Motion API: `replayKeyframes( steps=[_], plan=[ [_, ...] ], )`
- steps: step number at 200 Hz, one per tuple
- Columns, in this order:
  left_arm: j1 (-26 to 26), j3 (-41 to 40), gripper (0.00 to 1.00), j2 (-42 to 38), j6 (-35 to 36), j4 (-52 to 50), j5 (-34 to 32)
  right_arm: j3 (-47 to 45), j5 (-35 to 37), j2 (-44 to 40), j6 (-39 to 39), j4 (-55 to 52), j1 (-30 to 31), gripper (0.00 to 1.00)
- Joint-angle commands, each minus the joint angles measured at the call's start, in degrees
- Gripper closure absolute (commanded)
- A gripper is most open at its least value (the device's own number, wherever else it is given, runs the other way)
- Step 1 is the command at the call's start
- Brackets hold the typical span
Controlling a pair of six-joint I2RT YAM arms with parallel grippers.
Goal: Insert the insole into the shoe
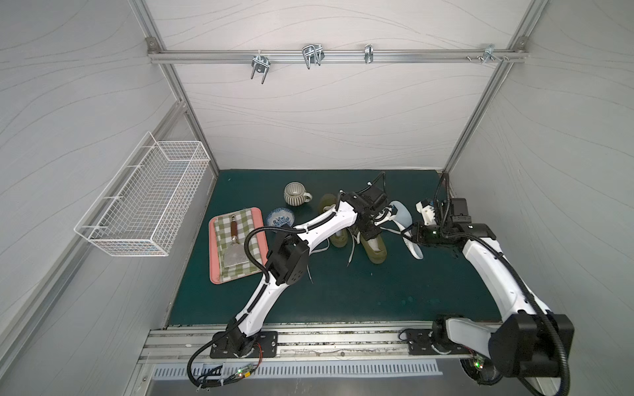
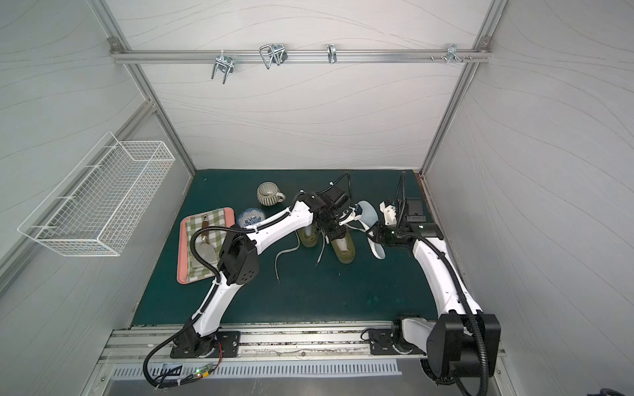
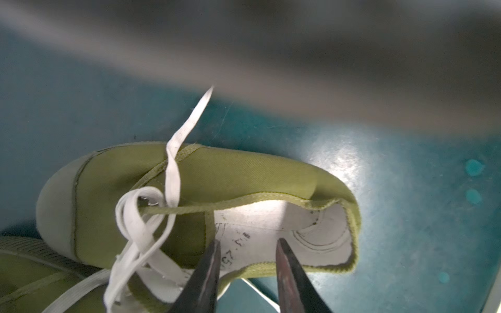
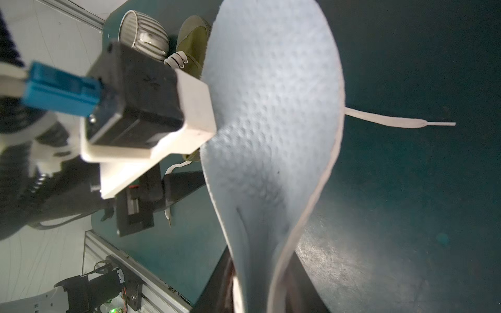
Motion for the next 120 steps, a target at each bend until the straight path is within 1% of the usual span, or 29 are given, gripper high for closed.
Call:
replayKeyframes(
  steps=[1,79,120],
  plan=[
    [0.4,2.2,0.63,2.9,1.8,-0.6,-2.2,0.5,-1.9,-0.7,-1.2,-0.7,-0.4,0.72],
    [0.7,2.8,0.62,5.2,3.6,0.2,-6.5,0.8,-2.6,-0.3,-1.2,-0.8,-0.5,0.71],
    [0.4,1.7,0.61,5.6,6.2,0.9,-9.3,0.9,-2.6,-0.1,-1.1,-0.6,-0.4,0.71]
  ],
)
